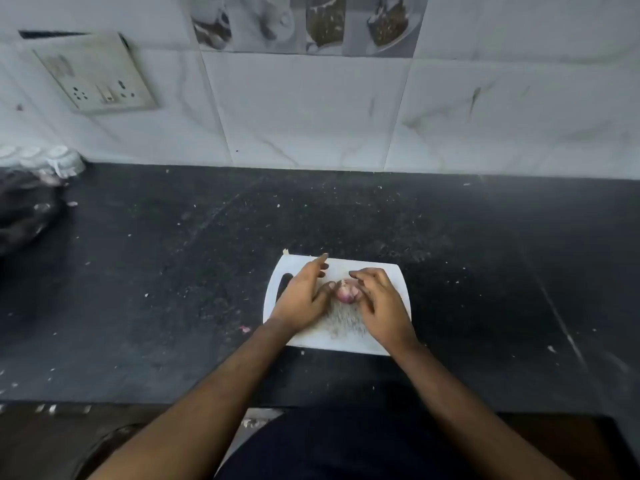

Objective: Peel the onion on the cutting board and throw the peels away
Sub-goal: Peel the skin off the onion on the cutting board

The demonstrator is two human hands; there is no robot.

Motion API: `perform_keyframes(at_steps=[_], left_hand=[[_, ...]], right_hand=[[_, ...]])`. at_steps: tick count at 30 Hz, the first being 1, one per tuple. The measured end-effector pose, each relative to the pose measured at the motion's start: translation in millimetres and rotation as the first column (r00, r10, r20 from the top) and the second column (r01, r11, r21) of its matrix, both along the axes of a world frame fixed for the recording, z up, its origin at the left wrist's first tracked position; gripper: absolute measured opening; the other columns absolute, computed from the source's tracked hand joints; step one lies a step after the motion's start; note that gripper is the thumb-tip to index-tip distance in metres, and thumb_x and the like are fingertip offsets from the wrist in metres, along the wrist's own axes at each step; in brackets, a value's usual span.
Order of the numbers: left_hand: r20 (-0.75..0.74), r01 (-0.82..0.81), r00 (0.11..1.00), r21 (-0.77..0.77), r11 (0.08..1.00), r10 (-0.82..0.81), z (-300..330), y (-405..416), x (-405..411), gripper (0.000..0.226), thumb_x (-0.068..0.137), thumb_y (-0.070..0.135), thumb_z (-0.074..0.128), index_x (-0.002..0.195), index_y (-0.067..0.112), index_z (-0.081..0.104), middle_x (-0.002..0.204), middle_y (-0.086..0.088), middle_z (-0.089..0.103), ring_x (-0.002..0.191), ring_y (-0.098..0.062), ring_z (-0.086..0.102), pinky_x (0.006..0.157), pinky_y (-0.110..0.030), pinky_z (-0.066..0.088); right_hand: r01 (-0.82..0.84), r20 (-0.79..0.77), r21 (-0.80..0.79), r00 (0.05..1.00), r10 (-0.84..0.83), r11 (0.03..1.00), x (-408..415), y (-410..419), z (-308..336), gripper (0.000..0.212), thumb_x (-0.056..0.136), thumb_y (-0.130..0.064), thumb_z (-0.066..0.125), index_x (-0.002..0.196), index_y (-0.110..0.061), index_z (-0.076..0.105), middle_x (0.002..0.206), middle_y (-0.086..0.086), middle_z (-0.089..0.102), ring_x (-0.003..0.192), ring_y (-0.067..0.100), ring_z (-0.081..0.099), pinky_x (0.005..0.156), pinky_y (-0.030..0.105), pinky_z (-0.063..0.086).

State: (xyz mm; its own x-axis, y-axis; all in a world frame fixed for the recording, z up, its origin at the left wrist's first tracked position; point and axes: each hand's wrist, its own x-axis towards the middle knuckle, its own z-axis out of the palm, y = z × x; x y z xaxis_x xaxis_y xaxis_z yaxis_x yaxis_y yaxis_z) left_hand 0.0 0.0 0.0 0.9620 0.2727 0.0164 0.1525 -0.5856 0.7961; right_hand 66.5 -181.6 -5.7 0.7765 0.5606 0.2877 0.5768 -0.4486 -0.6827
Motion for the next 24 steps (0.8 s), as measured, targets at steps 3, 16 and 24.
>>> perform_keyframes(at_steps=[3, 16, 24], left_hand=[[-0.025, 0.079, 0.996, -0.048, 0.996, -0.08, -1.2, -5.6, 8.8, 0.065, 0.097, 0.025, 0.066, 0.155, 0.015, 0.036, 0.149, -0.001, 0.051, 0.135, -0.011, 0.049, 0.112, -0.023, 0.037], [0.091, 0.022, 0.995, 0.057, 0.998, -0.027, -37.3, -20.0, 13.8, 0.042, 0.089, 0.038, 0.074, 0.128, 0.028, 0.06, 0.117, 0.014, 0.065, 0.104, -0.004, 0.055, 0.095, -0.025, 0.043], [0.093, 0.051, 0.994, 0.153, 0.987, -0.066, -43.8, -23.0, 16.2, 0.04, 0.091, 0.04, 0.07, 0.125, 0.022, 0.059, 0.128, 0.01, 0.066, 0.119, -0.012, 0.054, 0.101, -0.026, 0.036]], right_hand=[[0.01, -0.053, -0.003, 0.999, -0.01, 1.0, -0.4, 7.5, -6.6, 0.031, 0.102, -0.014, 0.057, 0.132, -0.018, 0.064, 0.129, -0.009, 0.055, 0.119, 0.005, 0.054, 0.104, 0.023, 0.046], [0.242, -0.215, 0.159, 0.955, -0.205, 0.957, 1.3, 4.6, -24.7, 0.016, 0.095, -0.006, 0.067, 0.109, -0.012, 0.068, 0.108, -0.003, 0.07, 0.103, 0.012, 0.069, 0.089, 0.038, 0.058], [0.185, -0.132, 0.156, 0.977, -0.165, 0.97, 5.1, 3.5, -32.6, 0.014, 0.095, -0.001, 0.066, 0.107, -0.007, 0.071, 0.108, -0.001, 0.068, 0.103, 0.016, 0.067, 0.086, 0.038, 0.058]])
